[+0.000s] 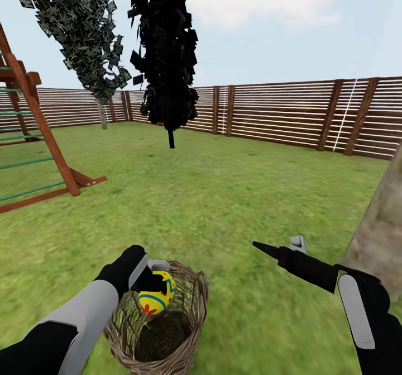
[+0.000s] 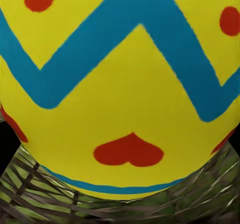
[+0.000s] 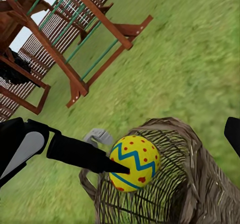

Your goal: Take the three Easter eggs out of the wicker basket on the lawn in the garden, then place them on the lawn next to a single tree (choose any tree) so that all three eggs are next to the same tree and none are left in the basket.

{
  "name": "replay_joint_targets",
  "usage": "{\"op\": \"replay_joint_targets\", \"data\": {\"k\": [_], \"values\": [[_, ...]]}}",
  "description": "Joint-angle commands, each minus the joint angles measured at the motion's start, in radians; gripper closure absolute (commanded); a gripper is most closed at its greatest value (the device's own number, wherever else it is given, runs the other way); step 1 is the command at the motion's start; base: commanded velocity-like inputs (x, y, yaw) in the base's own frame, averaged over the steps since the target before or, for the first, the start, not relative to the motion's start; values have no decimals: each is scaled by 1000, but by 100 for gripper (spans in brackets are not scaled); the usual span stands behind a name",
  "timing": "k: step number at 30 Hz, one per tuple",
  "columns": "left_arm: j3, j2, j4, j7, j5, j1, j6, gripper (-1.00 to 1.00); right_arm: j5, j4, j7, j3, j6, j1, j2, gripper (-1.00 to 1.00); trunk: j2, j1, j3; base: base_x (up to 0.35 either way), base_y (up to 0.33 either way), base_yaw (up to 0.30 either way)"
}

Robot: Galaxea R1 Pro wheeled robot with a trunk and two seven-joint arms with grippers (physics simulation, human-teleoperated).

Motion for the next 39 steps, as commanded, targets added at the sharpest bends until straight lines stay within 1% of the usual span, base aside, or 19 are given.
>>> {"op": "replay_joint_targets", "data": {"k": [1, 14, 21, 23, 25, 27, 32, 36, 39], "values": [[-8, 1, -1, 3, 8, 0, 3, 100, 5, 0, 7, -1, 4, -1, 0, -100, 7, -4, 2, 0, 0, 0], [-9, 1, -1, 3, 8, 0, 3, 100, 5, 0, 6, 0, 4, -1, 1, -100, 98, -54, 43, 0, 0, 0], [-10, 2, -1, 3, 8, 0, 3, 100, 5, 0, 7, 0, 4, -1, 1, -100, 98, -54, 43, -20, 0, 0], [-14, 2, -1, 3, 8, 0, 3, 100, 5, 0, 6, 1, 4, -1, 1, -100, 98, -54, 43, -230, 0, 0], [-33, 2, -1, 3, 9, 0, 3, 100, 5, 0, 6, 1, 4, -1, 2, -100, 98, -54, 43, -301, 0, 0], [-42, 2, -2, 3, 10, 0, 3, 100, 5, 0, 6, 2, 4, -1, 2, -100, 98, -54, 43, -329, 0, 0], [-49, 1, -3, 3, 11, 0, 3, 100, 5, 1, 6, 2, 4, -1, 2, -100, 98, -54, 43, -311, 0, 0], [-50, 0, -6, 4, 11, 0, 3, 100, 5, 1, 5, 3, 4, -1, 2, -100, 98, -54, 43, -74, 0, 0], [-51, 0, -13, 4, 11, 0, 3, 100, 5, 1, 5, 3, 4, -2, 2, -100, 119, -65, 52, -13, 0, 0]]}}
